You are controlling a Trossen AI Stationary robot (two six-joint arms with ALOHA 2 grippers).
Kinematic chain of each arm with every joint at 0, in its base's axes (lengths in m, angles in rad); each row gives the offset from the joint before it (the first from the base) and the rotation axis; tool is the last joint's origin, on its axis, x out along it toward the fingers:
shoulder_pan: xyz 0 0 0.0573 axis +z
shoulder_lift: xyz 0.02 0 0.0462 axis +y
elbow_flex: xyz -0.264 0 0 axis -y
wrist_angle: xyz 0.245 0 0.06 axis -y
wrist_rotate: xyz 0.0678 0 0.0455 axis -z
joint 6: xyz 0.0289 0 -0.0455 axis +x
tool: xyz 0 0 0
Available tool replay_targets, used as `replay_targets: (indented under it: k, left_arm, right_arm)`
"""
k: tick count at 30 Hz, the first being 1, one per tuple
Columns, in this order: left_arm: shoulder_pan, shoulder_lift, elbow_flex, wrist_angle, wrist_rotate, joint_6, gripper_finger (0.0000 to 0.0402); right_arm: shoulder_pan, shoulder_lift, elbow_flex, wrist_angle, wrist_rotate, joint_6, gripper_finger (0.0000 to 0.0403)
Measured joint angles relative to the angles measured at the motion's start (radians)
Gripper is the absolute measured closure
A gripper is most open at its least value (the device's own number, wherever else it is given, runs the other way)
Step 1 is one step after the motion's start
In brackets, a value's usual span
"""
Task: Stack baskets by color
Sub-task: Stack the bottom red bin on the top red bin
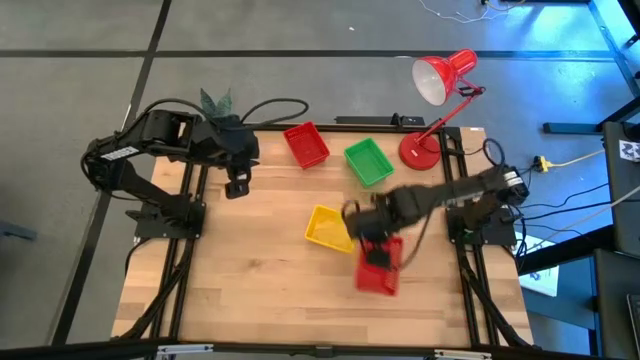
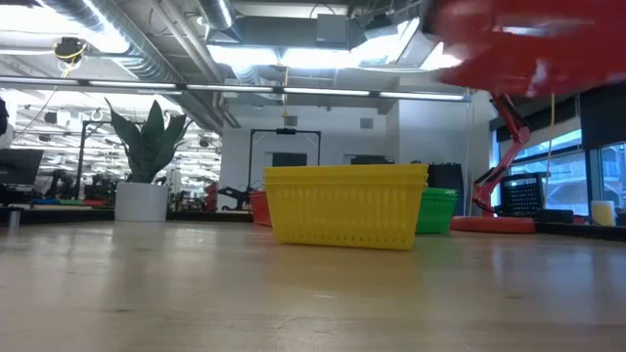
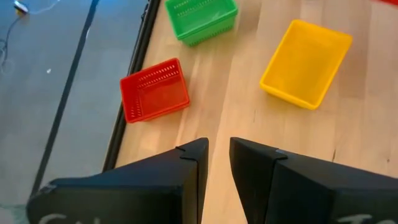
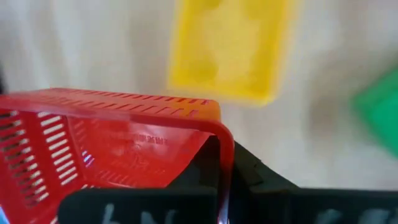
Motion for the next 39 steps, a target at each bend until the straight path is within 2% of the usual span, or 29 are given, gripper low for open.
replay_targets:
  k: [8, 11, 18, 22, 28, 36, 39]
  left_arm:
    - [0.036, -0.005, 0.001, 0.000, -0.002, 0.017, 0.0344]
    - [0.058, -0.005, 0.001, 0.000, -0.002, 0.022, 0.0344]
    - [0.125, -0.005, 0.001, 0.001, -0.001, 0.019, 0.0344]
    - [0.165, -0.005, 0.001, 0.007, 0.005, 0.013, 0.0344]
    - [0.230, -0.005, 0.001, 0.024, 0.008, -0.025, 0.0344]
    - [0.317, 0.012, 0.000, 0.033, 0.013, -0.039, 0.0344]
    - [0.349, 0.021, -0.001, 0.039, 0.038, -0.041, 0.0344]
  right_arm:
    - [-0.242, 0.000, 0.134, 0.126, 0.218, 0.108, 0.0402]
    - [-0.335, 0.000, 0.137, 0.247, 0.237, 0.023, 0.0402]
    - [-0.532, 0.041, 0.138, 0.529, 0.150, -0.323, 0.0403]
    - [-0.628, 0.085, 0.138, 0.628, 0.050, -0.577, 0.0403]
    - [-0.741, 0.161, 0.137, 0.748, 0.018, -0.838, 0.0403]
    - [-0.810, 0.241, 0.137, 0.876, -0.144, -1.007, 0.0403]
    - [-0.817, 0.272, 0.137, 0.896, -0.148, -1.067, 0.0403]
